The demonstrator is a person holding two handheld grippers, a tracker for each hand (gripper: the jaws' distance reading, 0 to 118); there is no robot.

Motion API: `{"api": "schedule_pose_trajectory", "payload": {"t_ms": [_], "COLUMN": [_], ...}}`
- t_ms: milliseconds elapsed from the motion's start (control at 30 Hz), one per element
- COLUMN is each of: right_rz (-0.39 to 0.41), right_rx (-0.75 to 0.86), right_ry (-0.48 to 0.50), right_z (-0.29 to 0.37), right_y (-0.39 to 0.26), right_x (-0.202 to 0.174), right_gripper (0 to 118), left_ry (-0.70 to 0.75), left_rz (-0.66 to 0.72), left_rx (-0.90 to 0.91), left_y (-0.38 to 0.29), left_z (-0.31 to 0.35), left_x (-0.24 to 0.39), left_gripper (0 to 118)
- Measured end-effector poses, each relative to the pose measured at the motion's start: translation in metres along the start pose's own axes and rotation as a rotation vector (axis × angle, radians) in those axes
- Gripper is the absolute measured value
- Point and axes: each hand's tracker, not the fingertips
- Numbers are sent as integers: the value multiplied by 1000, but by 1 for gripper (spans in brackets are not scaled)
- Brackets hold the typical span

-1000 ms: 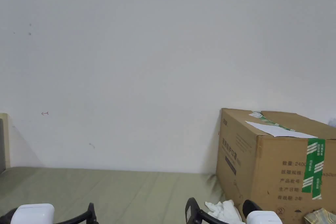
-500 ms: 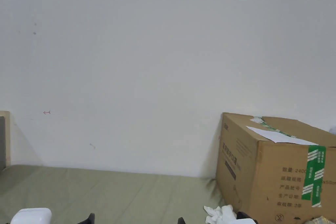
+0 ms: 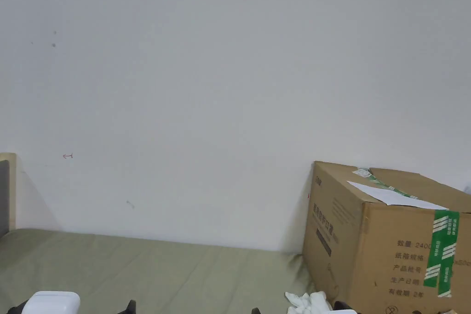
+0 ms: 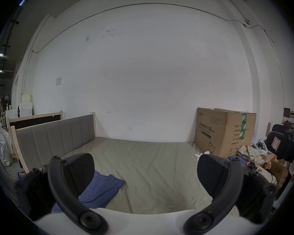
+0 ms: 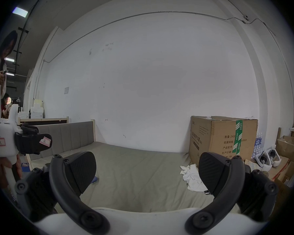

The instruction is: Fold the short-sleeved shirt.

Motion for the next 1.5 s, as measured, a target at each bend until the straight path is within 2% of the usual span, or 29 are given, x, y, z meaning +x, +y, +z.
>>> {"api": "schedule_pose_trajectory", "payload": {"t_ms": [433,500,567,600,633,667,700,733,800,933,1000,1233,1333,1400,1433,1467,1500], "right_rz": [20,20,-8,-28,-21,13,5,-16,-72,-55,-87,-127,-181,-164,-142,-115,-96], "right_rx": [6,-7,-37,-25,-21,4,35,40,36,18,8,-41,-52,-59,-58,-56,-54], "right_ry": [-19,-10,69,103,69,-72,-89,-40,-15,-21,23,202,290,336,365,391,404], "right_z": [5,4,8,10,10,8,6,8,9,-2,-8,-47,-55,-60,-62,-64,-65], "right_y": [8,8,14,16,16,14,10,10,12,6,2,-14,-20,-24,-25,-27,-28], "right_x": [-9,-9,-10,-10,-12,-15,-13,-11,-9,-21,-35,-126,-165,-190,-202,-212,-220], "right_gripper": [118,118,117,92,42,5,5,5,5,5,5,5,5,5,5,5,5], "left_ry": [29,26,-79,-93,-32,78,111,53,3,70,76,244,303,322,330,333,329], "left_rz": [-15,-17,9,25,23,-4,-27,-11,42,20,31,35,42,45,47,45,39], "left_rx": [10,4,-17,-23,-17,-2,26,6,-17,-3,0,-34,-53,-72,-86,-102,-125], "left_y": [4,4,4,4,3,3,1,3,2,5,8,1,-6,-12,-16,-20,-24], "left_z": [-5,-6,-6,-6,-7,-8,-9,-9,-9,-7,0,30,39,41,40,37,32], "left_x": [2,1,-3,-5,-3,-1,-1,-4,-13,-30,-47,-128,-154,-171,-179,-184,-189], "left_gripper": [118,118,117,90,42,3,3,3,3,3,3,4,4,5,9,24,24]}}
